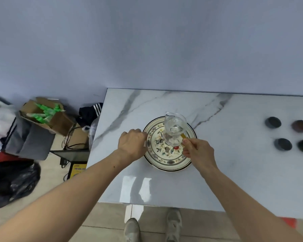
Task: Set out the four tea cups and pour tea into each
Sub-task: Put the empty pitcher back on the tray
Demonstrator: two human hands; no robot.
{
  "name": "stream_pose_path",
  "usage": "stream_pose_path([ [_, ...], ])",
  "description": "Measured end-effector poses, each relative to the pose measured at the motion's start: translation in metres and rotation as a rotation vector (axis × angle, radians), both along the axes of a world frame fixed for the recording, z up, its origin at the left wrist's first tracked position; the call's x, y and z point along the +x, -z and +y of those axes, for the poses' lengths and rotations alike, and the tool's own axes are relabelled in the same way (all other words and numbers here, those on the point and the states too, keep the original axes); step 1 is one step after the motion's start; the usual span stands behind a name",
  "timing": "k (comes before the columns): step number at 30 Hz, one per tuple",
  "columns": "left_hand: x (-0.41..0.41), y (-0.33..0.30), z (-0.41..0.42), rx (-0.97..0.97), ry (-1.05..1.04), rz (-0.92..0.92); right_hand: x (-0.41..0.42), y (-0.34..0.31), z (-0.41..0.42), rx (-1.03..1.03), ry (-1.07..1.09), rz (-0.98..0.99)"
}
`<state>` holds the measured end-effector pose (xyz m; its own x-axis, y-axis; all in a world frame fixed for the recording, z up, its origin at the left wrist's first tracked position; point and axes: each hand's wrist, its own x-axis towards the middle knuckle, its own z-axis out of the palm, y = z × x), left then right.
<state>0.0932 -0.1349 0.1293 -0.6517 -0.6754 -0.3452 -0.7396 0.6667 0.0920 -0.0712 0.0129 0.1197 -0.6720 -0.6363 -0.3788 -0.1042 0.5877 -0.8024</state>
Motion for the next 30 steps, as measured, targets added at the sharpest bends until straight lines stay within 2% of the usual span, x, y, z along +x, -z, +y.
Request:
stream_pose_path([
  [12,0.006,0.07,-0.017,0.013,0.07,-0.017,0.026,0.091,-0.005,0.0,0.146,-0.039],
  [20,0.006,0.083,-0.009,0.014,0.073,-0.004,0.03,0.105,-0.004,-0.066,0.165,-0.085],
  [30,0.002,0.086,-0.008,0.012,0.069,0.005,0.031,0.117,-0.004,-0.038,0.133,-0.109],
])
